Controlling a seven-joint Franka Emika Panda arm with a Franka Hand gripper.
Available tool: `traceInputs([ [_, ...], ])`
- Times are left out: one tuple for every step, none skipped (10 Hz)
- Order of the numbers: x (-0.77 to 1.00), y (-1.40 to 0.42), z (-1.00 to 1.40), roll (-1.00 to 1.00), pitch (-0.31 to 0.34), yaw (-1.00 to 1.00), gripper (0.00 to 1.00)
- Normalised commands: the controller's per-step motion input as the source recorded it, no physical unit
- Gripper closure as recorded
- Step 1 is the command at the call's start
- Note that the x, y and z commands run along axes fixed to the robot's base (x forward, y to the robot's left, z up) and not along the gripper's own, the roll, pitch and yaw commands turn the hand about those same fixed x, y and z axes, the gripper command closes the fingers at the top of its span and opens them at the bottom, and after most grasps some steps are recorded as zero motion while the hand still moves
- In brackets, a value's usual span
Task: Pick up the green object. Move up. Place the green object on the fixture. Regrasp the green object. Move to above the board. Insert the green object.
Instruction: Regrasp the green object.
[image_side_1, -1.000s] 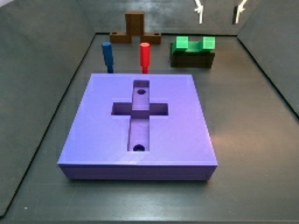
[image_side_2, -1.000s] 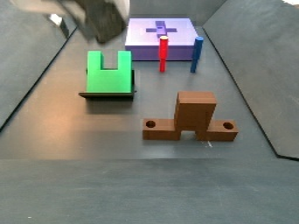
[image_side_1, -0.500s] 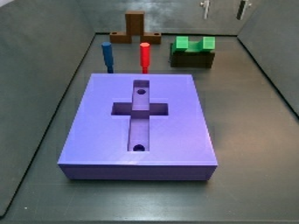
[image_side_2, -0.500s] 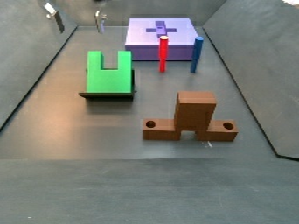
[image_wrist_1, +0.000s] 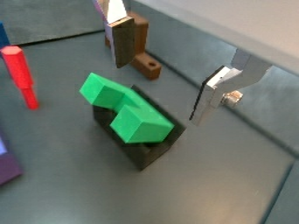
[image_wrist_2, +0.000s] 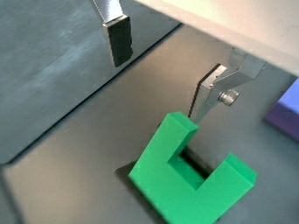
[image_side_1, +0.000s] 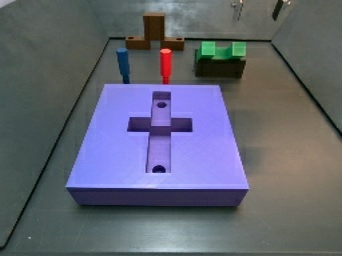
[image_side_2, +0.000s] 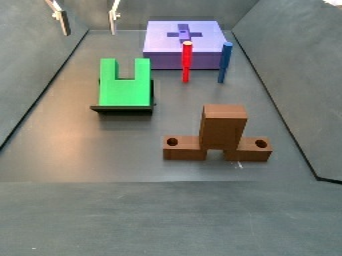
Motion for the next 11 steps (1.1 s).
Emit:
traceInputs([
  [0.0,-0.06,0.02,1.0,0.0,0.25,0.0],
  [0.03,0.0,0.02,1.0,0.0,0.23,0.0],
  [0.02,0.01,0.0,0.76,0.0,0.18,0.0],
  [0.03,0.02,0.0,0.77,0.0,0.19,0.0],
  [0.03,0.0,0.0,0.85,0.0,0.21,0.0],
  [0.04,0.0,0.0,0.9,0.0,0.23,0.0],
  [0.09,0.05,0.0,0.82,0.0,0.24,0.0],
  [0.11,0.11,-0.01,0.59,0.0,0.22,0.0],
  [0.03,0.1,-0.01,0.05,0.0,0.11,0.0],
  [0.14,0.02,-0.01,0.03,0.06,0.06,0.0],
  [0.15,0.01,-0.06,0.0,0.0,0.11,0.0],
])
